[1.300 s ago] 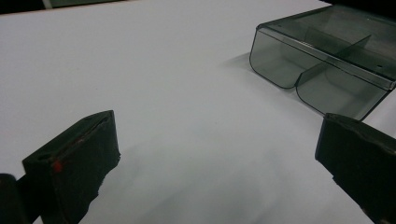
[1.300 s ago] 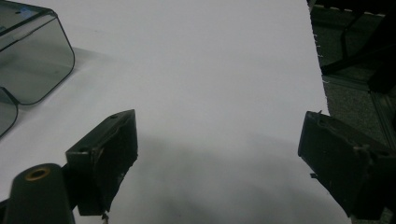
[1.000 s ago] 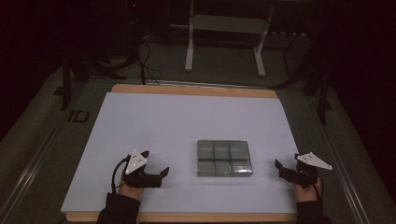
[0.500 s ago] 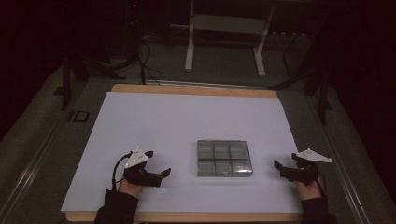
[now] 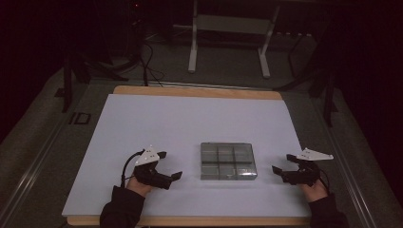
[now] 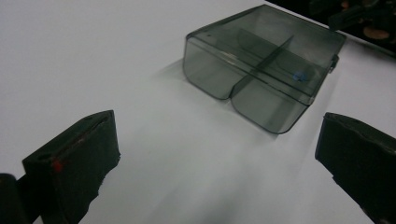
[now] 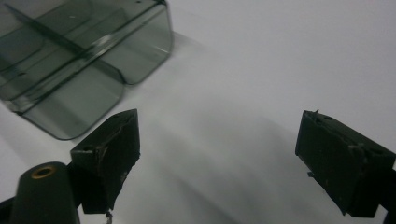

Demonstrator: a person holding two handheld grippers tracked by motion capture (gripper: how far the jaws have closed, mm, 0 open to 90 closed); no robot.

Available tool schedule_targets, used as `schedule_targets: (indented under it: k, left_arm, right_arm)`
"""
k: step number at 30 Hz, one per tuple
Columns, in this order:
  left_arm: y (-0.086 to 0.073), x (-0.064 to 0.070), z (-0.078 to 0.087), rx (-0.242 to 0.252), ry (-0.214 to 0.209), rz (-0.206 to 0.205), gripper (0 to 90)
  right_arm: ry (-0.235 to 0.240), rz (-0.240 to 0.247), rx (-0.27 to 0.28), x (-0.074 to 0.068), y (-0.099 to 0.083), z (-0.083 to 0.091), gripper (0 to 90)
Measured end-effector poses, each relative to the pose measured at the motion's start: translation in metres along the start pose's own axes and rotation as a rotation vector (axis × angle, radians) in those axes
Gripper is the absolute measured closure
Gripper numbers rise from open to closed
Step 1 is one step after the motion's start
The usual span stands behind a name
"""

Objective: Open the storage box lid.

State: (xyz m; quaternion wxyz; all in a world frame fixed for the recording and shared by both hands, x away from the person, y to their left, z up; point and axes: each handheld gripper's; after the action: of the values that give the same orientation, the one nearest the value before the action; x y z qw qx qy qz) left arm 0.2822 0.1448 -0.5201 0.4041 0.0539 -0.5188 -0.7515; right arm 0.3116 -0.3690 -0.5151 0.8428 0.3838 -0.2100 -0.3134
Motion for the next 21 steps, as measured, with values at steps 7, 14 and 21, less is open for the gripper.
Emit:
schedule_targets:
  k: [7, 14, 21]
  left_arm:
    - [0.003, 0.01, -0.016, -0.059, 0.001, -0.051, 0.6]
    - [0.003, 0.013, -0.027, -0.076, -0.048, -0.111, 22.7]
    - [0.004, 0.014, -0.04, -0.136, -0.089, -0.132, 54.0]
  right_arm:
    - [0.066, 0.047, 0.032, -0.008, 0.007, -0.008, 17.0]
    - [0.113, 0.087, 0.057, -0.011, 0.011, -0.013, 33.6]
    - [0.161, 0.158, 0.015, -0.018, 0.011, -0.02, 57.7]
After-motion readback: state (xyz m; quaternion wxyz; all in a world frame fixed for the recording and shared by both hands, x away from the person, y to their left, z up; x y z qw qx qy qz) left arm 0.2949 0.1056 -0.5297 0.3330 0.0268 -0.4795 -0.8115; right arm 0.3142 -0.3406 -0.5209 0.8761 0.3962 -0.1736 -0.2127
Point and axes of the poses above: each handheld gripper's, and its own axes: z roughly backward along the jaws, y roughly out of its top, x roughly to its right, and after that the axes turned 12 degrees about z, right-handed
